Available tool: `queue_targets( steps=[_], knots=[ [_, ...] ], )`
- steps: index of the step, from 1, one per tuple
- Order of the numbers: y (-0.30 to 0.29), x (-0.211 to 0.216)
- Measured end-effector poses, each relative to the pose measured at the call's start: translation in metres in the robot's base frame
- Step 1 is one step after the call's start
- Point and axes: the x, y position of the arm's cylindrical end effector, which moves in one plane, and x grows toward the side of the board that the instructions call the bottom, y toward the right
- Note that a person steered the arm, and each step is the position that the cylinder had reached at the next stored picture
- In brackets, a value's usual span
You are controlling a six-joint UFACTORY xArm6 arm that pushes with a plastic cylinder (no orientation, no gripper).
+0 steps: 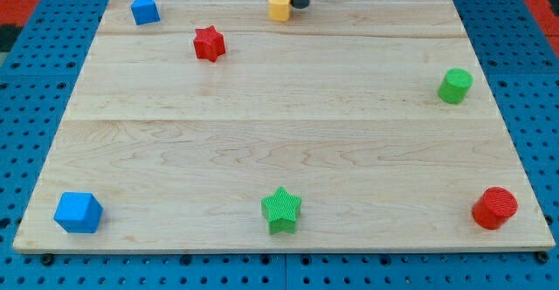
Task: Move your arm towards the bottom center side of the board
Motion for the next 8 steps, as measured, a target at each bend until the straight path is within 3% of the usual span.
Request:
queue_targets(
  steps=[2, 3, 5, 8],
  knots=[
    [0.006, 0.002],
    [0.065, 0.038],
    [0.085, 0.071],
    [0.087, 0.201]
  ],
)
